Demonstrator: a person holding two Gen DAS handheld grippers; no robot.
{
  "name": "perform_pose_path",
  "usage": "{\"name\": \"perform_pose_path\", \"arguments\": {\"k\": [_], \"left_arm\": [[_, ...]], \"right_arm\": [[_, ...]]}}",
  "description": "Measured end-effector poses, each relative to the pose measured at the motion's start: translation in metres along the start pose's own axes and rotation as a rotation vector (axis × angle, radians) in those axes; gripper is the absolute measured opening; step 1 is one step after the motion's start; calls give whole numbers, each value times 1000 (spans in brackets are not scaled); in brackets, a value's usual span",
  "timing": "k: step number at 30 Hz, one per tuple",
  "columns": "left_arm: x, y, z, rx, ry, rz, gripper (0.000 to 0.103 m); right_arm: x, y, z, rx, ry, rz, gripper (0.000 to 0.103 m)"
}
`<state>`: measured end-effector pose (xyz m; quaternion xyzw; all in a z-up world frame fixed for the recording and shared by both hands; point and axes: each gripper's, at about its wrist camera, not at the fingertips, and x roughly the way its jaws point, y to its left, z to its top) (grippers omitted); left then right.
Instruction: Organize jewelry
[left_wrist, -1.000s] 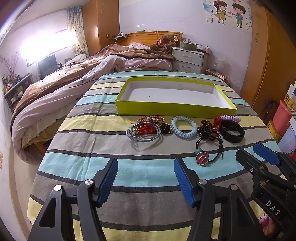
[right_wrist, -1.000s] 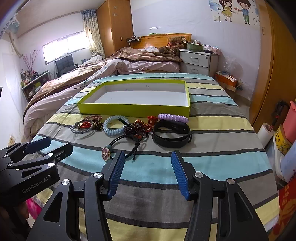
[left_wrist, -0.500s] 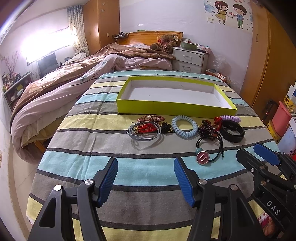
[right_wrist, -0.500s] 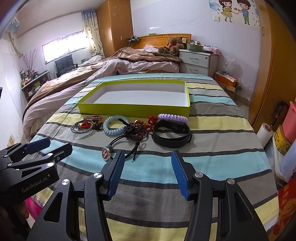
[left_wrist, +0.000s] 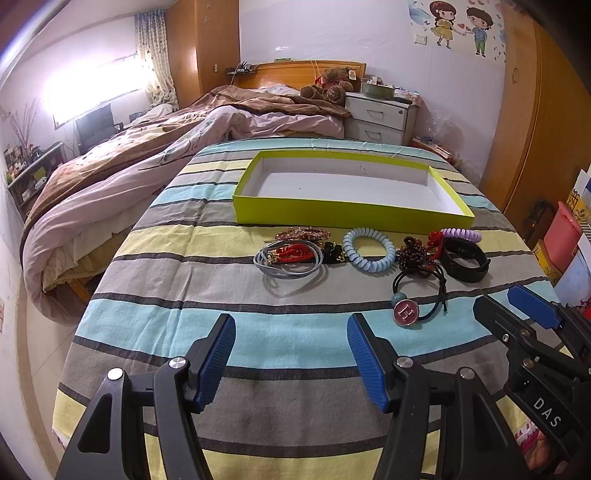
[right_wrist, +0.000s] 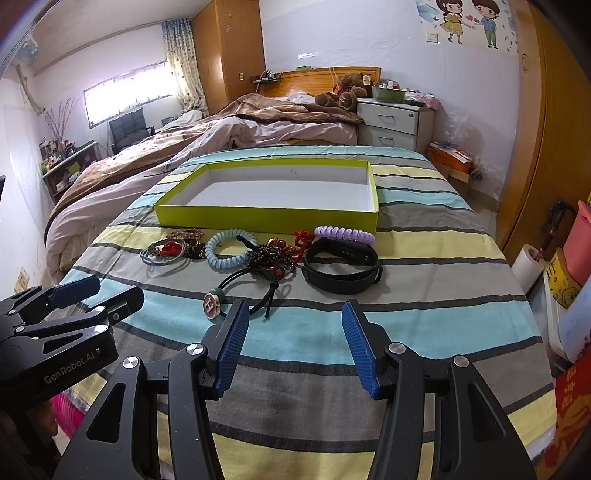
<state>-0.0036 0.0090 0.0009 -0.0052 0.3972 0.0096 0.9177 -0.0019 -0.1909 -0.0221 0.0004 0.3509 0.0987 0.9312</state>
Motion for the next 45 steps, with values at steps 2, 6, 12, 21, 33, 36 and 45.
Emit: {"name": "perform_pose_path", "arguments": {"k": [2, 6, 12, 21, 33, 36, 45], "left_arm": [[0, 0, 0, 0, 1, 0, 62], [0, 0, 0, 0, 2, 1, 62], [0, 1, -1, 1, 2, -1, 62], [-1, 1, -3, 2, 6, -1, 62], [0, 0, -2, 3, 10, -1, 62], [3, 0, -1, 5, 20, -4, 62], [22, 22, 11, -52, 71, -92, 62]], "right_arm": [[0, 0, 0, 1, 0, 0, 53], [0, 0, 0, 1, 1, 0, 53], [0, 0, 0, 0, 0, 0, 53], [0, 0, 0, 0, 1, 1, 53], [0, -1, 0, 3, 0, 3, 53], [0, -2, 0, 5, 1, 7, 53], [16, -44, 14, 125, 36, 8, 53]]}}
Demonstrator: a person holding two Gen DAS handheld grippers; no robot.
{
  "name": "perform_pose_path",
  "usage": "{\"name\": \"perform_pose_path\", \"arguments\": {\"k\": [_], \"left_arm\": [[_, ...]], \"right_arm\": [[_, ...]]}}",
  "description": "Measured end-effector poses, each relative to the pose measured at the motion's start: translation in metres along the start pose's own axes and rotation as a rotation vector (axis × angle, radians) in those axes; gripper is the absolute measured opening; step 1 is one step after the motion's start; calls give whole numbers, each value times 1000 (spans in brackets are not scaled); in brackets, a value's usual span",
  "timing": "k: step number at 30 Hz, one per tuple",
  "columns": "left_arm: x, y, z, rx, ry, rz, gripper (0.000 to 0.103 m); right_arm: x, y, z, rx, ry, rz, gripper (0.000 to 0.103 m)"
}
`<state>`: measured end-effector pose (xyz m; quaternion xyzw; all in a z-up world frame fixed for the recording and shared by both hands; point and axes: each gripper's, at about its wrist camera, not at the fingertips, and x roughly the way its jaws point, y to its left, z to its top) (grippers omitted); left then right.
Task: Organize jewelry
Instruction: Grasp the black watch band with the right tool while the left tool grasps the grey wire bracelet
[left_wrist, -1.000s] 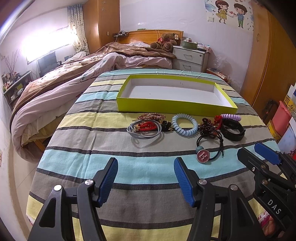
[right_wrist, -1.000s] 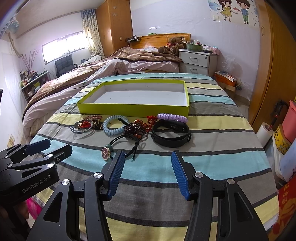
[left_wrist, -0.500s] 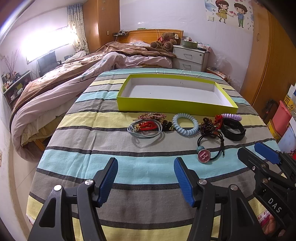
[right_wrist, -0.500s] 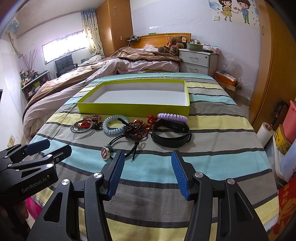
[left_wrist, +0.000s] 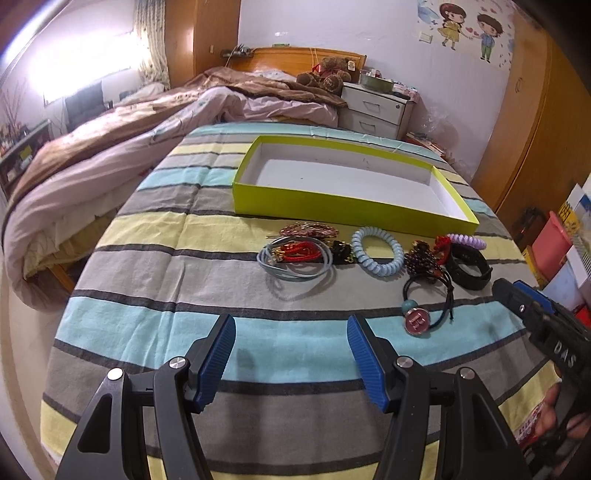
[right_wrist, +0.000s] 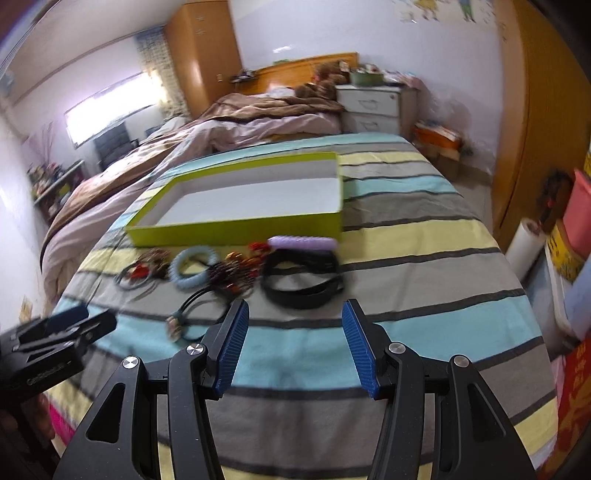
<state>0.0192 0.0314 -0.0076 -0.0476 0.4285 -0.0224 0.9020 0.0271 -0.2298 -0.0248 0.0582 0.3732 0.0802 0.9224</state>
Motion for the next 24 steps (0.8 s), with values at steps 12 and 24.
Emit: {"name": "perform_pose_path", "arguments": {"k": [12, 24], "left_arm": [[20, 36, 21, -80, 45, -34, 62], [30, 50, 30, -109, 75, -40, 62]], "right_arm": [[43, -22, 26, 81, 100, 0, 53], [47, -19, 28, -2, 146, -35, 16]]}}
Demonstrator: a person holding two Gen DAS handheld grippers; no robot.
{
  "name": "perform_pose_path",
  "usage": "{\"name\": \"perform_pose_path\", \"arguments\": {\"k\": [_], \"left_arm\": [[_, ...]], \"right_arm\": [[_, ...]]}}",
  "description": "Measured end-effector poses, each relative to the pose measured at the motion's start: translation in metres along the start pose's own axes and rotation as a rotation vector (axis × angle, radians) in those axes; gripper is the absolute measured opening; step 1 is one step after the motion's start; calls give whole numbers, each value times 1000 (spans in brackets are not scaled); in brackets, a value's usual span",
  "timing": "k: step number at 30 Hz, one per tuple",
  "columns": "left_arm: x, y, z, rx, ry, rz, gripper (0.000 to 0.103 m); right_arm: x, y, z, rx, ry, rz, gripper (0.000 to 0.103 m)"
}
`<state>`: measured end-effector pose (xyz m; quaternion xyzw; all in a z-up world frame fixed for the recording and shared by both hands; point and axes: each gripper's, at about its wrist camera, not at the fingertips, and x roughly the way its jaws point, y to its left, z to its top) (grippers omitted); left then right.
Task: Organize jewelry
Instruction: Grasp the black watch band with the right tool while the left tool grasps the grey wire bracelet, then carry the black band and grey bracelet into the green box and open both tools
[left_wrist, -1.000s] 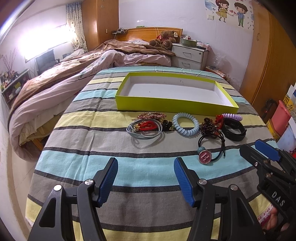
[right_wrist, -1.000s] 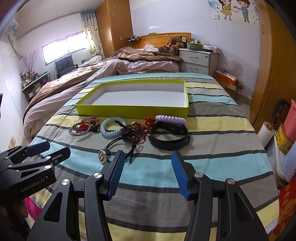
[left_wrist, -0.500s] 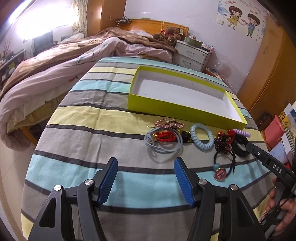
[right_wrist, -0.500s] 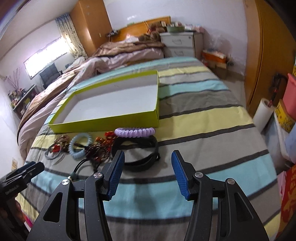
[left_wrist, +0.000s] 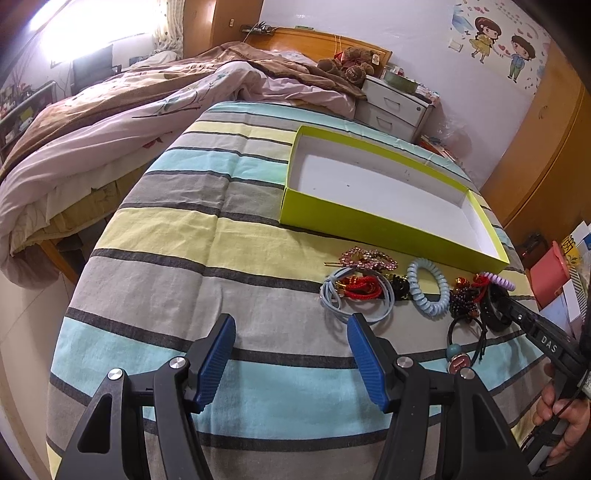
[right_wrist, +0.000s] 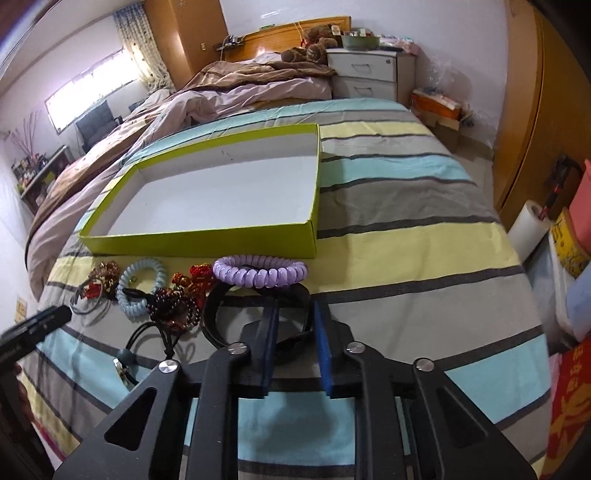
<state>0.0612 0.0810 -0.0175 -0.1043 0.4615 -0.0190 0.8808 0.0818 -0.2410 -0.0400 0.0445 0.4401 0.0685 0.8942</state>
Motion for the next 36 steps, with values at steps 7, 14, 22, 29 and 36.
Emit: {"name": "perform_pose_path", "arguments": {"k": [7, 14, 22, 29, 36], "left_arm": [[5, 0, 3, -3, 13, -22, 62], [10, -10, 6, 27, 23, -18, 62], [18, -18, 11, 57, 15, -9, 62], [25, -27, 15, 105, 24, 46, 62], [25, -26, 17, 119, 25, 37, 33]], "right_arm": [[-16, -11, -7, 13, -16, 26, 12], [-33, -23, -15, 36, -18, 94, 12], [-53, -36, -20, 74, -54, 95, 12], [-52, -31, -19, 65, -59, 108, 12], [-46, -33, -19, 76, -54, 116, 12]]}}
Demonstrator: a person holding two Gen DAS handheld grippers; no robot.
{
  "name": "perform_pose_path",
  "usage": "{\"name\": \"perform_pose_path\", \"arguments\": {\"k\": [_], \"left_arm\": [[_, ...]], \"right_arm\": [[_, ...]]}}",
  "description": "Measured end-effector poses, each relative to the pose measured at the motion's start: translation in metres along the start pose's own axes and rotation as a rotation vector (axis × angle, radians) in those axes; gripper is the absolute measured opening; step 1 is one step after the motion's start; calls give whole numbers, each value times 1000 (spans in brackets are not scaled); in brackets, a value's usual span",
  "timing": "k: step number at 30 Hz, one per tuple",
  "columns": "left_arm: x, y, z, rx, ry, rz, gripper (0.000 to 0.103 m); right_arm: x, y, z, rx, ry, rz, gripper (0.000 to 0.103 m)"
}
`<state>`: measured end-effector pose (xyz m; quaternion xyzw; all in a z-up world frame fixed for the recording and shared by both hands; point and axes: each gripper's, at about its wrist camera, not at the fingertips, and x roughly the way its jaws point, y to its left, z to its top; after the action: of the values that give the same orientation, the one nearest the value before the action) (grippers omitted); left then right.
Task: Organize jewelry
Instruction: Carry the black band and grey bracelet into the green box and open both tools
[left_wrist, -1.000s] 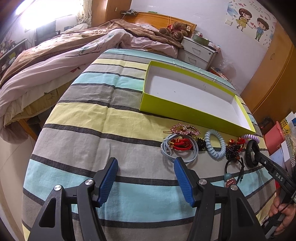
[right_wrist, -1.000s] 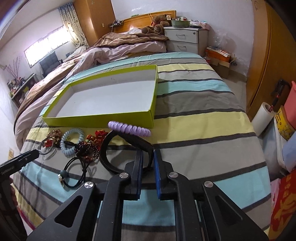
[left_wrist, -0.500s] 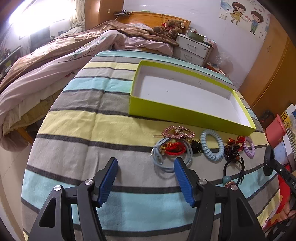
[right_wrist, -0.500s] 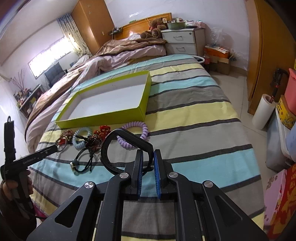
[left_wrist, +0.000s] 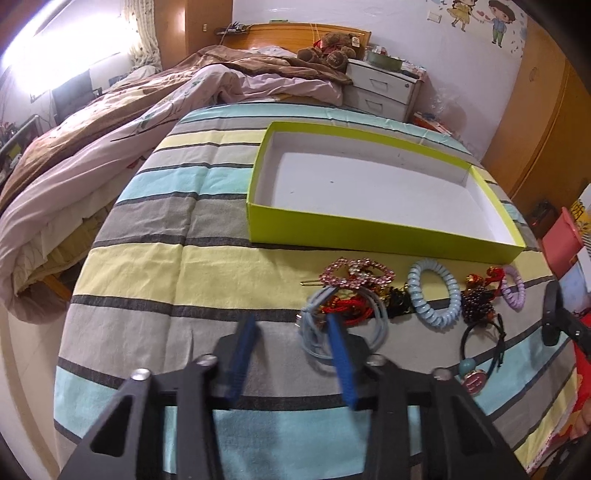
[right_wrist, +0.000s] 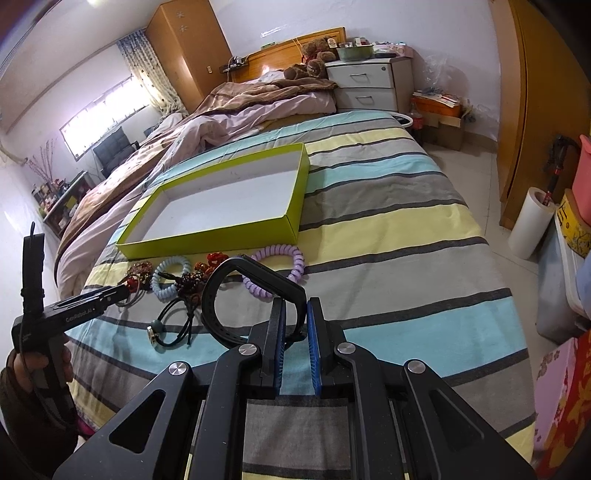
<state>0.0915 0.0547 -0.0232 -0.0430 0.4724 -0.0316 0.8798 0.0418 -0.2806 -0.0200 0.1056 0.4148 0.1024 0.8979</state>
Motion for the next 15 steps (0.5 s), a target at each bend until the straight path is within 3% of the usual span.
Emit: {"name": "perform_pose_path", "arguments": {"k": [6, 15], "left_arm": [[-3, -1, -3, 0, 0, -59, 11], [-27, -8, -14, -6, -39, -146, 7]], "right_arm": [[4, -3, -1, 9, 6, 0, 12], [4, -7, -3, 20, 2, 2, 12]]}}
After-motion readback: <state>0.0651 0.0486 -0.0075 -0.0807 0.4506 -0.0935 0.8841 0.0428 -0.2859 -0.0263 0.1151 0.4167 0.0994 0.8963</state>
